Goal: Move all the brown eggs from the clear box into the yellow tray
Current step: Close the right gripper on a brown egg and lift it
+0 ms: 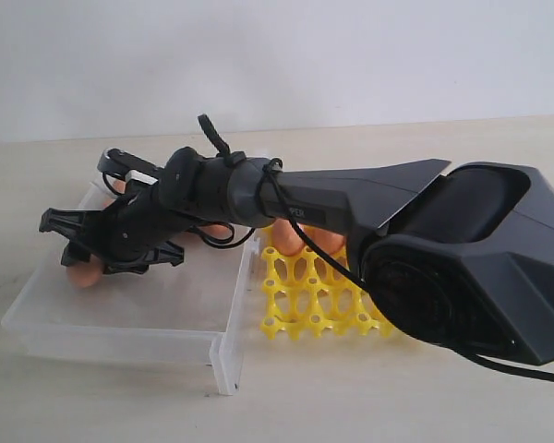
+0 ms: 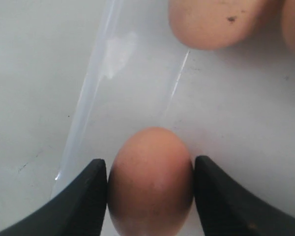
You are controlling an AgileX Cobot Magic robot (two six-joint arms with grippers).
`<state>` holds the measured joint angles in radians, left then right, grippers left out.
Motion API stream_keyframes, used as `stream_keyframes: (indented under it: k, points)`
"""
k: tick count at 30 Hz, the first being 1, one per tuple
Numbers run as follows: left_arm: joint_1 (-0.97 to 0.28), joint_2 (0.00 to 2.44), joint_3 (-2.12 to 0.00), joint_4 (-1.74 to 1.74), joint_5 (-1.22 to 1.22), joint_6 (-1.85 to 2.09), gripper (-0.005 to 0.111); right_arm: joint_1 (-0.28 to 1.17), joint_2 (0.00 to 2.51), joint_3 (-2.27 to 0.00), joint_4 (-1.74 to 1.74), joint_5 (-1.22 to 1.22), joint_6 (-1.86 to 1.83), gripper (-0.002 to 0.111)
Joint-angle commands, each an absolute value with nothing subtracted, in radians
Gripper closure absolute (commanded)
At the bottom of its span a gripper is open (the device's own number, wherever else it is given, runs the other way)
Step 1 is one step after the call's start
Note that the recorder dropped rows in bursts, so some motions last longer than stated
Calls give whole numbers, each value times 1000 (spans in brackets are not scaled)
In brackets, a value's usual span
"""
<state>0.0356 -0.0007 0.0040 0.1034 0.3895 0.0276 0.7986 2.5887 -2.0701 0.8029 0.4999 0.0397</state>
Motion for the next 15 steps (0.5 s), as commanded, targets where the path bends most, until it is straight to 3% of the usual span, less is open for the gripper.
stream_keyframes:
  k: [1, 7, 15]
  points:
    - [30, 0, 0, 101, 380, 23, 107, 788, 2563, -2067, 743, 507, -7, 108]
    - [30, 0, 0, 101, 380, 23, 107, 790, 2433, -1885, 712, 309, -28, 108]
    - [30, 0, 0, 101, 380, 23, 107, 808, 1932, -1200, 715, -288, -370, 108]
